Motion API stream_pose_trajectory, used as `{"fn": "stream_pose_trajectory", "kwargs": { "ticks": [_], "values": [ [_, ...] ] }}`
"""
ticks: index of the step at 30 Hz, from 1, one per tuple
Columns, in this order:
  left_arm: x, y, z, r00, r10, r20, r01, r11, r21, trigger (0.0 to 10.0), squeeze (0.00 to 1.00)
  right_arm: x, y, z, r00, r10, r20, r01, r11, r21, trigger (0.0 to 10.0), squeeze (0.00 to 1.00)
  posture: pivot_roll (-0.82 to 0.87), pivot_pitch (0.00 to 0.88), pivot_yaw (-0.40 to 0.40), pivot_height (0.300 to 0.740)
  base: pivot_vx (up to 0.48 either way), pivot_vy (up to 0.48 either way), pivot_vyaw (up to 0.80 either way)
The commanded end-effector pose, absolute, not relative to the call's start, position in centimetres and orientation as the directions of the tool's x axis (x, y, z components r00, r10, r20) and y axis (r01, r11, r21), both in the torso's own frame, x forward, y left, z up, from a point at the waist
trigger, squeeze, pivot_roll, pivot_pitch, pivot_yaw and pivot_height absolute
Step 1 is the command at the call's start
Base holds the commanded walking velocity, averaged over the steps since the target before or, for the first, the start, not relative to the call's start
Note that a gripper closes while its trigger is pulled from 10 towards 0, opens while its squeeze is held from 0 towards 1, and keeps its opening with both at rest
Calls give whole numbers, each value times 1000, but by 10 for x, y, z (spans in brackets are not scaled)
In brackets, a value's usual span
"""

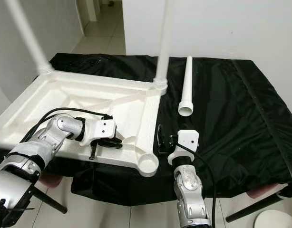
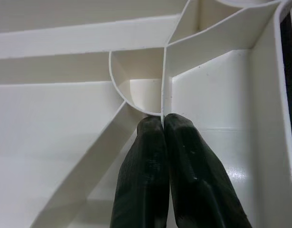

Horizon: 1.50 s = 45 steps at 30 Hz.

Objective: Building children table

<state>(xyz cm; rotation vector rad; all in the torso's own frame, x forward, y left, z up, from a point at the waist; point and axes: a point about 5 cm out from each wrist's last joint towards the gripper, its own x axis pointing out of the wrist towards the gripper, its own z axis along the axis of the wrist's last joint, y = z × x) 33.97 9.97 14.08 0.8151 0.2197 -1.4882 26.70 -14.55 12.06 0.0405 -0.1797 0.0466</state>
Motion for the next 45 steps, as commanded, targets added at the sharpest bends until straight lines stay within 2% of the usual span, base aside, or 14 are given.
{"fn": "stream_pose_trajectory", "kwargs": {
  "ticks": [1,4,5,6,7,10,11,18,19,20,21,24,34,45],
  "values": [
    [333,100,129,96,-792,-603,947,-114,302,0,0,268,-144,119,985,44,168,-51,998,40,10000,0,-31,30,56,740,0,0,0],
    [329,84,131,112,-827,-550,934,-101,342,0,0,268,-143,118,985,40,168,-48,998,44,10000,0,-29,31,64,740,0,0,0],
    [328,77,132,137,-840,-526,927,-79,367,4392,0,268,-142,118,985,39,168,-47,998,45,10000,0,-29,31,65,740,0,0,0],
    [328,77,132,137,-840,-526,927,-79,367,4392,0,268,-142,118,985,39,168,-47,998,45,10000,0,-29,31,65,740,0,0,0],
    [326,67,132,162,-856,-491,918,-51,393,10000,0,267,-142,118,985,38,168,-46,998,47,10000,0,-28,33,67,740,0,0,0],
    [324,60,133,177,-869,-462,916,-26,399,10000,0,267,-141,117,985,36,167,-45,998,48,10000,0,-28,33,67,740,0,0,0],
    [321,53,134,175,-883,-434,923,-6,385,10000,1000,267,-141,117,985,33,166,-42,998,51,10000,0,-26,36,66,740,0,0,0],
    [308,37,149,136,-932,-336,933,6,361,10000,1000,271,-146,120,983,-5,181,-8,998,68,10000,0,-20,34,68,740,0,0,0],
    [309,39,151,141,-933,-331,932,12,362,10000,678,271,-147,122,982,-15,187,3,998,67,10000,0,-20,34,67,740,0,0,0],
    [309,39,151,141,-933,-331,932,12,362,10000,678,271,-147,122,982,-15,187,3,998,67,10000,0,-20,34,67,740,0,0,0],
    [310,41,155,152,-935,-322,930,25,367,10000,0,273,-149,123,981,-31,192,17,997,74,10000,0,-18,34,69,740,0,0,0],
    [310,43,157,158,-935,-316,929,32,370,10000,0,274,-150,123,980,-41,194,26,996,81,10000,0,-18,34,69,740,0,0,0],
    [346,84,193,561,-825,-69,813,533,235,10000,0,298,-171,146,945,-212,247,163,966,203,10000,0,-7,27,54,740,0,0,0],
    [329,67,193,732,-679,57,681,731,-34,10000,0,326,-171,157,950,-222,217,173,959,224,10000,0,21,52,33,740,0,0,0]
  ]
}}
